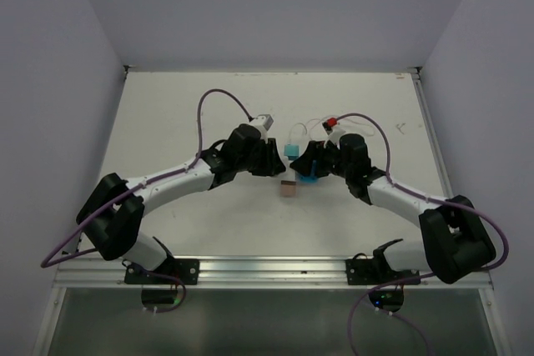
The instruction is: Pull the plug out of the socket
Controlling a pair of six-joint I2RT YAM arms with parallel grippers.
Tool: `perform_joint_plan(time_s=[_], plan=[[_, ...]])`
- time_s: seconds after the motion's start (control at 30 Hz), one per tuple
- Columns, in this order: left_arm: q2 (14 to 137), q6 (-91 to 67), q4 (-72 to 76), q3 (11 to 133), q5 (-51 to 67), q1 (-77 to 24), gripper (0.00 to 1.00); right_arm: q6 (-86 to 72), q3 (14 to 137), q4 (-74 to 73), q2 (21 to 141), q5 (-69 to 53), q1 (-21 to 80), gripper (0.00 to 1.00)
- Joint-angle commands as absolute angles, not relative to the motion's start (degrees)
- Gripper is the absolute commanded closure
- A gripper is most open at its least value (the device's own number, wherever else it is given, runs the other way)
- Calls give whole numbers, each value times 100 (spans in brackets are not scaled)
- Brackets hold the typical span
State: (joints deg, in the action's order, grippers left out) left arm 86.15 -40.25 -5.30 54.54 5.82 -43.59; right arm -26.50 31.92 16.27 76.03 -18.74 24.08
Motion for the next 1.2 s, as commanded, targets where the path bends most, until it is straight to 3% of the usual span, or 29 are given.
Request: perform_joint_plan(time_s=[0.0, 0.23, 0.57, 0.97, 1.17], plan=[[8130, -3771, 192, 5749, 685, -4113, 100, -1934, 3006, 571, 7884, -393, 2083, 100], [8429, -3797, 404, 5493, 861, -4113, 100, -1916, 3111, 721, 7954, -1326, 2074, 100], [8604, -3920, 659, 5230, 809, -4113, 100, -2144, 3146, 826, 8077, -1757, 1969, 52], [8604, -4201, 1011, 5080, 633, -4122, 100, -2215, 3173, 888, 7990, -2268, 1898, 16], [8561, -4254, 993, 5027, 536, -4113, 100, -2145, 3190, 738, 7779, -2311, 1872, 11]])
